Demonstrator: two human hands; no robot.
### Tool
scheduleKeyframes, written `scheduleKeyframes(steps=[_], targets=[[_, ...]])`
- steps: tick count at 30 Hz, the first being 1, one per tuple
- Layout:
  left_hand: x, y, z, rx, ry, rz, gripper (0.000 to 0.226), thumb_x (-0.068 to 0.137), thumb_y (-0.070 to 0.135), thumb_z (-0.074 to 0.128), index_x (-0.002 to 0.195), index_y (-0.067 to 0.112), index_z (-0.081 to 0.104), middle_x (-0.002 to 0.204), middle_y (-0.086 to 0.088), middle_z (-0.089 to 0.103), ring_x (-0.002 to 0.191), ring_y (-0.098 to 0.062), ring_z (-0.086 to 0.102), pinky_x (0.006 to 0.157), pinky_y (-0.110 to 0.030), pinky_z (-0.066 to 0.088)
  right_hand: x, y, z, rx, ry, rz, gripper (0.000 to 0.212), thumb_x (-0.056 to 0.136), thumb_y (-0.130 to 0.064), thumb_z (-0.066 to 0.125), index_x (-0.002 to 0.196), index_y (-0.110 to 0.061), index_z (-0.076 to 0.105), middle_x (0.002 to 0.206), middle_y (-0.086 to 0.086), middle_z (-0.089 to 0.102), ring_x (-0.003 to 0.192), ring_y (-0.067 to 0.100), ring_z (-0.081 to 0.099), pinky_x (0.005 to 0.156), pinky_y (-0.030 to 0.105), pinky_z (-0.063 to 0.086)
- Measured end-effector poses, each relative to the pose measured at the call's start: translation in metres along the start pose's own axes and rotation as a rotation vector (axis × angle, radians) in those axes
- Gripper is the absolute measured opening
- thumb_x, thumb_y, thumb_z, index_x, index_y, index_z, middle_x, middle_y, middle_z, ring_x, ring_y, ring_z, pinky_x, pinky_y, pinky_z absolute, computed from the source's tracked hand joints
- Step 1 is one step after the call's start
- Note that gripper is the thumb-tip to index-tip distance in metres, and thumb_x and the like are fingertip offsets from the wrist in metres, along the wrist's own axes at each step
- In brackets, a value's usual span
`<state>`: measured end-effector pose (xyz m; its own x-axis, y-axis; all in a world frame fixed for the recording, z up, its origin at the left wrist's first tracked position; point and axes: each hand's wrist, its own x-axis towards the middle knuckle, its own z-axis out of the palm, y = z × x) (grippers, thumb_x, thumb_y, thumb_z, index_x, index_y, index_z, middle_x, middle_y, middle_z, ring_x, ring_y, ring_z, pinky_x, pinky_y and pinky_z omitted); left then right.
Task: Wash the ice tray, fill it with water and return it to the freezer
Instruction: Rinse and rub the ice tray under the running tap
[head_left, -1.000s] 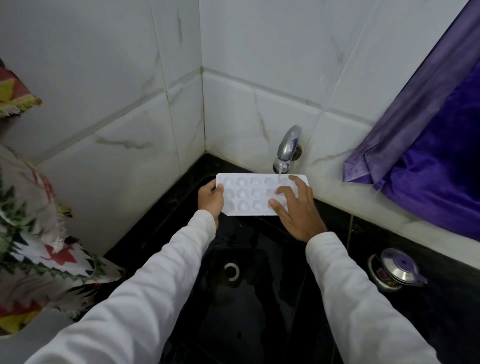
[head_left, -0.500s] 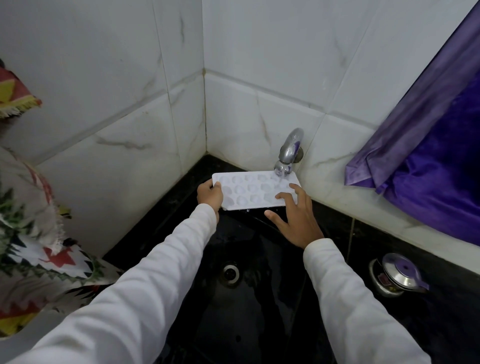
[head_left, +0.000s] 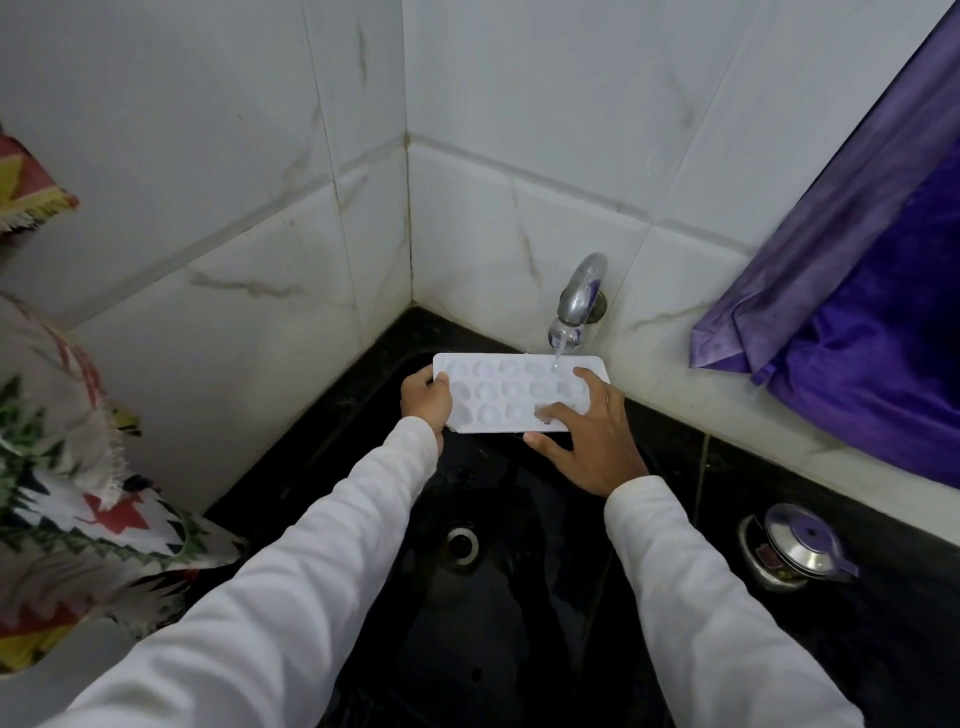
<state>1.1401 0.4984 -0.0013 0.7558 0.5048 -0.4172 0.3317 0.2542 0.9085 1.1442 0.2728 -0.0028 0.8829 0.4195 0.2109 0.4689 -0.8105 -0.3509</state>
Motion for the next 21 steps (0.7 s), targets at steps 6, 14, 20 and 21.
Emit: scheduleKeyframes(steps=[6, 14, 20, 21], targets=[[-0.002, 0.000, 0.000, -0.034, 0.007, -0.002, 0.031, 0.103, 0.012, 0.042, 0.125, 0.010, 0.063, 0.117, -0.010, 0.067, 0.105, -0.028, 0.065, 0.095, -0.045, 0.055, -0.004, -0.004, 0.001, -0.024, 0.039, 0.011, 0.053, 0.082, -0.074, 0.049, 0.114, -0.036, 0.067, 0.152, 0.017, 0.033, 0.135, 0.038, 0.030, 0.109, 0.058, 0.033], [-0.005, -0.009, -0.012, 0.034, 0.007, 0.022, 0.030, 0.102, 0.013, 0.042, 0.121, 0.012, 0.066, 0.116, -0.008, 0.068, 0.105, -0.027, 0.065, 0.093, -0.042, 0.055, -0.014, -0.008, 0.001, 0.275, 0.081, 0.227, 0.033, 0.085, -0.049, 0.070, 0.107, -0.025, 0.063, 0.148, 0.001, 0.031, 0.137, 0.021, 0.022, 0.107, 0.033, 0.029], [-0.016, -0.020, -0.034, 0.056, 0.004, 0.044, 0.029, 0.103, 0.013, 0.041, 0.120, 0.015, 0.064, 0.111, -0.004, 0.067, 0.101, -0.023, 0.064, 0.081, -0.033, 0.052, -0.025, 0.007, 0.003, 0.565, 0.109, 0.663, 0.051, 0.095, -0.028, 0.063, 0.141, -0.011, 0.050, 0.138, 0.009, 0.054, 0.116, 0.021, 0.056, 0.107, 0.036, 0.042], [-0.018, -0.023, -0.037, 0.060, -0.001, 0.046, 0.029, 0.103, 0.013, 0.041, 0.121, 0.015, 0.064, 0.111, -0.005, 0.067, 0.101, -0.023, 0.065, 0.081, -0.033, 0.052, -0.026, 0.010, 0.004, 0.634, 0.082, 0.720, 0.051, 0.096, -0.028, 0.062, 0.142, -0.010, 0.049, 0.131, 0.008, 0.062, 0.107, 0.018, 0.060, 0.104, 0.035, 0.046]])
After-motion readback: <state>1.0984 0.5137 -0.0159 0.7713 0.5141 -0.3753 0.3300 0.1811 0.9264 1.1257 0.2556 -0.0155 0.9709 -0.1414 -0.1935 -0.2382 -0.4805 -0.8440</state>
